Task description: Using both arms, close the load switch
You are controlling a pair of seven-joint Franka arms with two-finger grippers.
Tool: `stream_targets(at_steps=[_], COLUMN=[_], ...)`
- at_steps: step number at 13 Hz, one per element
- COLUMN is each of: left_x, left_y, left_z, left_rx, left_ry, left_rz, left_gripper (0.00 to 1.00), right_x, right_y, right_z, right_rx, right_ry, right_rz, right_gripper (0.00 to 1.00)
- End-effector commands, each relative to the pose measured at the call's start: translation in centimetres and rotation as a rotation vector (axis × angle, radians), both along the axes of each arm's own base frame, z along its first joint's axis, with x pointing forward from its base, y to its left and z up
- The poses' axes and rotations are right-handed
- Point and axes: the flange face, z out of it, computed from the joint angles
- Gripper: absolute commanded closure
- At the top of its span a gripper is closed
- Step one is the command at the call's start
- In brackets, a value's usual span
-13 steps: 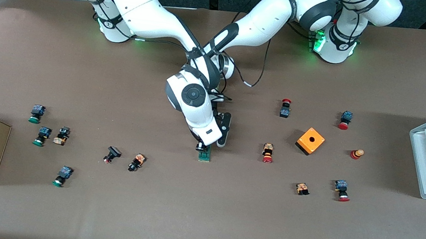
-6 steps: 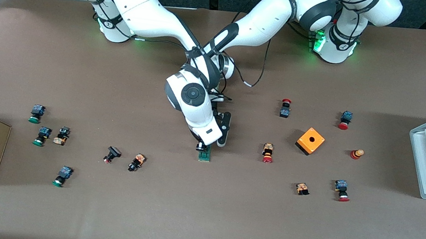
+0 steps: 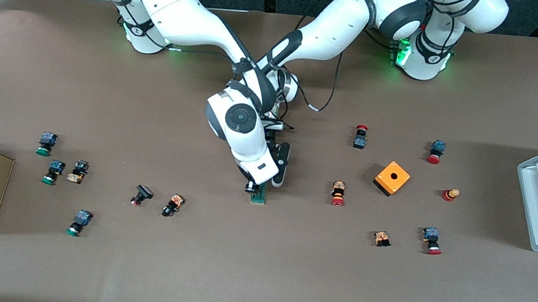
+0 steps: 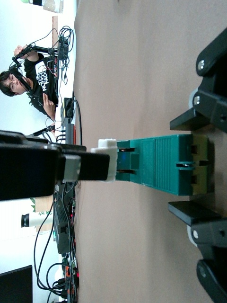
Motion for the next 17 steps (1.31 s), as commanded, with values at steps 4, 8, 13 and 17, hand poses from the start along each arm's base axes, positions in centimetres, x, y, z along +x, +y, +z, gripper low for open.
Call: stream_targets(at_steps=[4,8,13,17], left_x=[-0.16,-0.54,-0.49,-0.45], left_y=[1.0,0.88,0.84,0.8], left_z=[-2.3,-2.31,-2.25,-2.14], left_rx=[-0.015,-0.013,-0.014,-0.017], left_ry=[0.094,0.098,0.095,0.093], left_rz=[-0.013,-0.015,-0.014,-0.013], left_gripper=[0.33,0.36,0.42,0.42], right_x=[1.21,1.17,1.18,1.42], right_y=[-0.71,-0.59,-0.45,-0.34], right_z=[-0.02,0.06,0.2,0.64], right_rx=[-0.009,-0.007,0.001,0.007], right_ry=[-0.039,-0.04,-0.04,-0.049], right_rz=[0.023,0.021,0.012,0.011], right_gripper=[0.43,0.47,0.47,0.48])
